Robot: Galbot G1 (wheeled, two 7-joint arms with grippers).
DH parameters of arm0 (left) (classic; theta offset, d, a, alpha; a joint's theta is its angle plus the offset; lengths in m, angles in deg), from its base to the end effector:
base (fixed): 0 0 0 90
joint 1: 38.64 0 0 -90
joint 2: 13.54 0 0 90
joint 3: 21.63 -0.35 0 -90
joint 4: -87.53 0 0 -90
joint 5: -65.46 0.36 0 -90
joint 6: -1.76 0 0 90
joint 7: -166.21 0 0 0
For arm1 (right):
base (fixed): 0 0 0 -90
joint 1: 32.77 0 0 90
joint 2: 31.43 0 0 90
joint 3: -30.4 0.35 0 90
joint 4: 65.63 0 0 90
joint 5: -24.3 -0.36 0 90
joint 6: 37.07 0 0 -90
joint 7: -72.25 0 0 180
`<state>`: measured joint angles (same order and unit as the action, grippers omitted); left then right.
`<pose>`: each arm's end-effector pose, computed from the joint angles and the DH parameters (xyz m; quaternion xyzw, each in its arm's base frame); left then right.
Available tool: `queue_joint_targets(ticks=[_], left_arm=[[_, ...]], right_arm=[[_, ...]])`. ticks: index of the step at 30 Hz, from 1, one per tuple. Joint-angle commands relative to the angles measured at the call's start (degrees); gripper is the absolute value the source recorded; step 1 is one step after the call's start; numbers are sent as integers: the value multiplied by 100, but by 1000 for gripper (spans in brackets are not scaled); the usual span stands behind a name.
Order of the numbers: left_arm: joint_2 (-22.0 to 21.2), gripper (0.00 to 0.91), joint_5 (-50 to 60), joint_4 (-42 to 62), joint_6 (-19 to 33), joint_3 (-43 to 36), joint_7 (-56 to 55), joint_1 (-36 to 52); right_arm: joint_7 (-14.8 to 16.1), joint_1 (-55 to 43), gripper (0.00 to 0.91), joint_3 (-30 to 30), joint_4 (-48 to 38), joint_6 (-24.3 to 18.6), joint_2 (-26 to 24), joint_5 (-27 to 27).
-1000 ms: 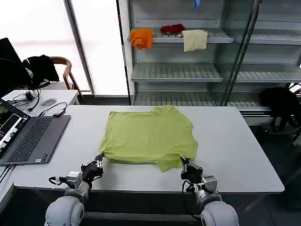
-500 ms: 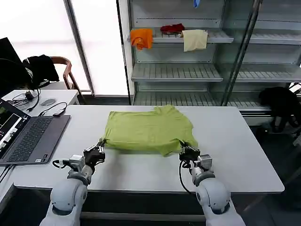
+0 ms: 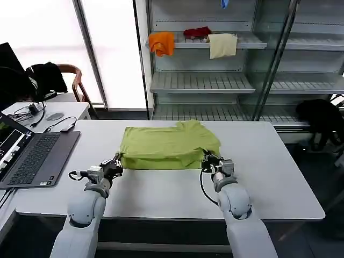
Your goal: Fold and organize the clothes.
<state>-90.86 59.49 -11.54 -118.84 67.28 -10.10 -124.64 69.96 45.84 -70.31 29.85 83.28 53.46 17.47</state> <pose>0.3746 0.0578 -0.2621 -0.0358 -0.9854 -0.0566 0.1564 0.4084 0.0382 -0.2445 0.0784 -0.9887 0.0192 0.1263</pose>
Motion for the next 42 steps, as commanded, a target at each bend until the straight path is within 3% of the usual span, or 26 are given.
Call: queue_joint_targets(ticks=[1,12,19,33,42], left_arm=[[-5,907,108,301,29,-30,-2,165],[47,907,85,33,51,9,-25,86],[74,907,124,-57,0,30,-52,-87],[87,907,313,81,-171,-20,-96,-219],[43,907,314,212,-125,-43,-96,-138]], right_arm=[[-86,-447,907,22,-500,-91,103,114],[-121,-491,907,278,-314,-2,-229,-144],[28,372,907,387,383,171,-530,-226],[220,701,907,496,266,122,-1052,-442],[306,682,907,425,11,35,-886,-281]])
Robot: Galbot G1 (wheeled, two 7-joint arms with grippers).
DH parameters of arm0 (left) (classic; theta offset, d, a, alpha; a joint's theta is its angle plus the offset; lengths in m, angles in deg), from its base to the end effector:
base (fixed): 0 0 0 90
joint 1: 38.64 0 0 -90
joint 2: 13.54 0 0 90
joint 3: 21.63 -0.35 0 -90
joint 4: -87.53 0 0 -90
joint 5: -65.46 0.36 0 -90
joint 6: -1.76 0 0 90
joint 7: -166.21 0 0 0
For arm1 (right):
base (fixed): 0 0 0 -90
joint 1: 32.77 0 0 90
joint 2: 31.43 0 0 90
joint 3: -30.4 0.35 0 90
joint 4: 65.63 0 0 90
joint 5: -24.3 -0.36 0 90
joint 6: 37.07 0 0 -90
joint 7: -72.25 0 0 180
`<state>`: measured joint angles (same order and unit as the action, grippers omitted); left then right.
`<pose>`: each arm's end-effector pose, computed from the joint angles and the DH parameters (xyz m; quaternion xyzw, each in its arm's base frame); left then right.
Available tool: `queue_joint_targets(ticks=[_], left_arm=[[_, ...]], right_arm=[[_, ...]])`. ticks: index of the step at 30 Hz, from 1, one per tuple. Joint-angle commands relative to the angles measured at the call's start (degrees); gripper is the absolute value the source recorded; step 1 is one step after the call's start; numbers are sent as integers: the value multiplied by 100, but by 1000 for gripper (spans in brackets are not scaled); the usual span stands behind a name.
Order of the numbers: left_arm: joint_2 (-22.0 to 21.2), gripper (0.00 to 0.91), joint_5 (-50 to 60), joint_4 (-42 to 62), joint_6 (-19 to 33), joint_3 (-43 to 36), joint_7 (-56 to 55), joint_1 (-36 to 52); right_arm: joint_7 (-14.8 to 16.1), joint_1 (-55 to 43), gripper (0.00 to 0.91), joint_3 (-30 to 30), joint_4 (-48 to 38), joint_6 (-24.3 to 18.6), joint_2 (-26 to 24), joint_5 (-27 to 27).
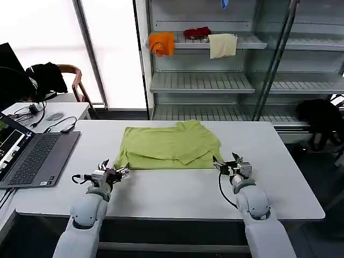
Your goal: Fold and organize the clothes.
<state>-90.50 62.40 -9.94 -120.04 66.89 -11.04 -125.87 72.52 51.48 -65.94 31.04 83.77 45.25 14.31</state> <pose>0.3708 0.0594 -0.2799 -0.0188 -0.9779 -0.0840 0.1905 0.3845 -0.0326 -0.2718 0.0567 -0.9825 0.0447 0.1719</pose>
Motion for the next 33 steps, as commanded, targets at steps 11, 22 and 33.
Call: queue_joint_targets(ticks=[11,22,33], left_arm=[[-13,10,1,261,77,34,89,8],[-19,0,-23,270,168,35,225,-36],[54,0,-192,-544,86,145,191,-616]], right_arm=[[96,170,0,-74,-142,-73,-3,144],[83,265,0,-76,16,-74,-7,137],[-163,1228,0,-48,1251,242,-76,-123]])
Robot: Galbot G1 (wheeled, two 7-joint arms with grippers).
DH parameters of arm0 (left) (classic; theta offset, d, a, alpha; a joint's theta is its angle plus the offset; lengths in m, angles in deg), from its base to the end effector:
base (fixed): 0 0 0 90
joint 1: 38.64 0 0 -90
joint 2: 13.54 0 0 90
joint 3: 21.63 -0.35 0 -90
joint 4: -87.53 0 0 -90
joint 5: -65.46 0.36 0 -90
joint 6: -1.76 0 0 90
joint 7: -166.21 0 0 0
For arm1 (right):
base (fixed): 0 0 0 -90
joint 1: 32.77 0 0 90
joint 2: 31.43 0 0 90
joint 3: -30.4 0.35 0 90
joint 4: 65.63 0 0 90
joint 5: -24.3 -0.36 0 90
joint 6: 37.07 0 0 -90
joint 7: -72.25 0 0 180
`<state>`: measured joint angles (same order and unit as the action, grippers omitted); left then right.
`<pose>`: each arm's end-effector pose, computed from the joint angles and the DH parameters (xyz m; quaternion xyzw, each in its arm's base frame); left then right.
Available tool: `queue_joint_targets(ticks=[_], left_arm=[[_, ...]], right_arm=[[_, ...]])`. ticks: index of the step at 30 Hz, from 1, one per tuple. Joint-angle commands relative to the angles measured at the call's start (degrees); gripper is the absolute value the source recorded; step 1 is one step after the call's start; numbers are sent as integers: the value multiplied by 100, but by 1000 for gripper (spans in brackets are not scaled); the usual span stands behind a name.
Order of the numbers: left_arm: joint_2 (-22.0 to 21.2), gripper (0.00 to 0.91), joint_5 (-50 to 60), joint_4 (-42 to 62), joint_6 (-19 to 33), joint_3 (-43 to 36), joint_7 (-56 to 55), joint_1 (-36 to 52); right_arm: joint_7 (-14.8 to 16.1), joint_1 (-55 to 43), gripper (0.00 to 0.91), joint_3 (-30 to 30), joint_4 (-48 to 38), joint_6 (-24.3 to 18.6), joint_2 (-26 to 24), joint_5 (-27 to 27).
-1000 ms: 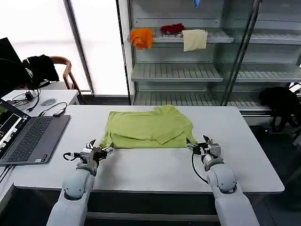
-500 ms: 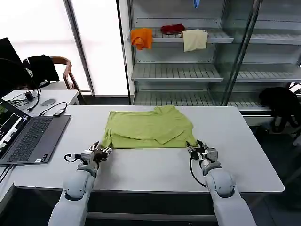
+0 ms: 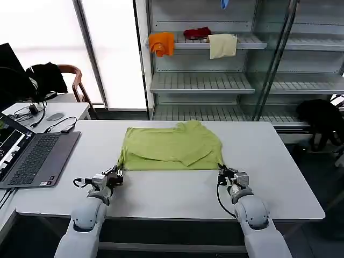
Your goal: Fold and organize the clothes.
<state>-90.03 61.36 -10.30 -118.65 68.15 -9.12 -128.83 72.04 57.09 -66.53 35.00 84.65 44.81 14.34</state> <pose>0.3557 0.0690 -0.2941 -0.0304 -0.9764 -0.0740 0.2008 0.3519 -0.0260 -0.2847 0.0656 -0.9774 0.0480 0.1951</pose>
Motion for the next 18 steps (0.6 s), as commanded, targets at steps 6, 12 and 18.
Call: queue_joint_targets(ticks=[6,12,18], left_arm=[[118,0,-558,-1688,-264,213,-116,-1148],[59,0,-753,-2324,-269,442,-276,-2003],[-16,10,-956,-2747,-260,643,-436,-2839]], right_arm=[[-240,1243,0,-39,1745,165,-349,-215],[-489,2010,0,-66,2440,166,-459,-223],[-609,2654,0,-102,2811,162,-468,-163]])
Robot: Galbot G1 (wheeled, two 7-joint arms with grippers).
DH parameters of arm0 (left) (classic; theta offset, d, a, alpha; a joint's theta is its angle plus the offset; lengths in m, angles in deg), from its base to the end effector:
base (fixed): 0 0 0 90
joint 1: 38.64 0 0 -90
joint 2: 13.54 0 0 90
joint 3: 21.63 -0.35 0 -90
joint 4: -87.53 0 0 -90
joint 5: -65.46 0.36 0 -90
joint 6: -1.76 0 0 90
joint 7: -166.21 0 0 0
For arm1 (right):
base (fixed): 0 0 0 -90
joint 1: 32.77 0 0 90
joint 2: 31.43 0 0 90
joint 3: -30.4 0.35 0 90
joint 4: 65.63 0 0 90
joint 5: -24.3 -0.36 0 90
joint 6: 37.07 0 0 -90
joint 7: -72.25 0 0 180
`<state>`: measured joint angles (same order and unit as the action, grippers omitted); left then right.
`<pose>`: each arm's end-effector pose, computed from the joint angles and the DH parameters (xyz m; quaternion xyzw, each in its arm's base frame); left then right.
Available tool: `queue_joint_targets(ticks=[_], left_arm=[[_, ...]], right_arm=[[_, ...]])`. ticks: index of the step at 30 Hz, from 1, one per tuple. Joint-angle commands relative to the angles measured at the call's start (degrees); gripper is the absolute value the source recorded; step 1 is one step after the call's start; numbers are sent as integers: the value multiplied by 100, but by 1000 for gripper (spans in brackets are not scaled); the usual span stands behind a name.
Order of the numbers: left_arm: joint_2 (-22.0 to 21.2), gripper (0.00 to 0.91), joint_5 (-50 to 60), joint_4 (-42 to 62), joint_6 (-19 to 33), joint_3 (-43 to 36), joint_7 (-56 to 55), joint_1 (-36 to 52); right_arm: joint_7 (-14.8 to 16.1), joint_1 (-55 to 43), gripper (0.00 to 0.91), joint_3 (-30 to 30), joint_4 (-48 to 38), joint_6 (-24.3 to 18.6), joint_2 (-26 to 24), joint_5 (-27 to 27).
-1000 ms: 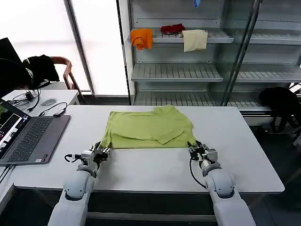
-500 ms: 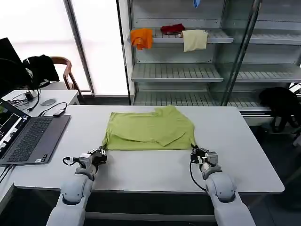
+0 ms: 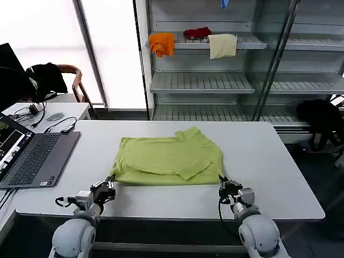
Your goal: Fold and organize the clothes.
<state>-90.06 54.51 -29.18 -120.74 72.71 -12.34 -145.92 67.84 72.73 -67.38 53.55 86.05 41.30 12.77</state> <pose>0.2535 0.0675 -0.2646 -0.0211 -0.9796 -0.0291 0.1977 0.2522 -0.0112 -0.2559 0.0823 -0.9770 0.0575 0.1883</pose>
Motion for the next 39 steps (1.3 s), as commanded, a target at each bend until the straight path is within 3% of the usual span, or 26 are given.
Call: queue_joint_targets(ticks=[1,8,9,10,11,12,13,18,26,32,39], left_arm=[[-57,10,-344,-951,-49,248,-168,-1276],[-92,10,-371,-1159,19,510,-243,-1617],[-91,161,-362,-1143,20,521,-268,-1628],[-98,625,-358,-1102,18,523,-283,-1621],[-106,907,-345,-1083,20,530,-299,-1614],[-109,907,-346,-1065,19,529,-316,-1614],[-110,907,-338,-1057,24,526,-324,-1617],[-103,907,-47,-955,195,479,-307,-1555],[-36,907,-596,-741,333,810,-249,-1113],[228,907,-1053,-475,120,804,-152,-171],[699,907,-1258,836,-66,156,-102,1424]], right_arm=[[-206,1155,0,-19,1002,22,-124,5],[-227,1290,0,-74,1011,16,-127,163],[-233,1313,0,-84,1007,16,-121,174],[-234,1329,0,-84,1001,15,-118,177],[-247,1331,0,-87,995,16,-113,185],[-241,1330,746,-84,975,12,-94,220],[-256,1320,907,-82,943,9,-72,299],[-268,1219,907,18,891,1,-27,608],[-40,398,907,276,884,20,-94,6],[49,-1367,907,-117,-240,66,117,-336],[97,-3011,907,-523,-1994,69,526,-317]])
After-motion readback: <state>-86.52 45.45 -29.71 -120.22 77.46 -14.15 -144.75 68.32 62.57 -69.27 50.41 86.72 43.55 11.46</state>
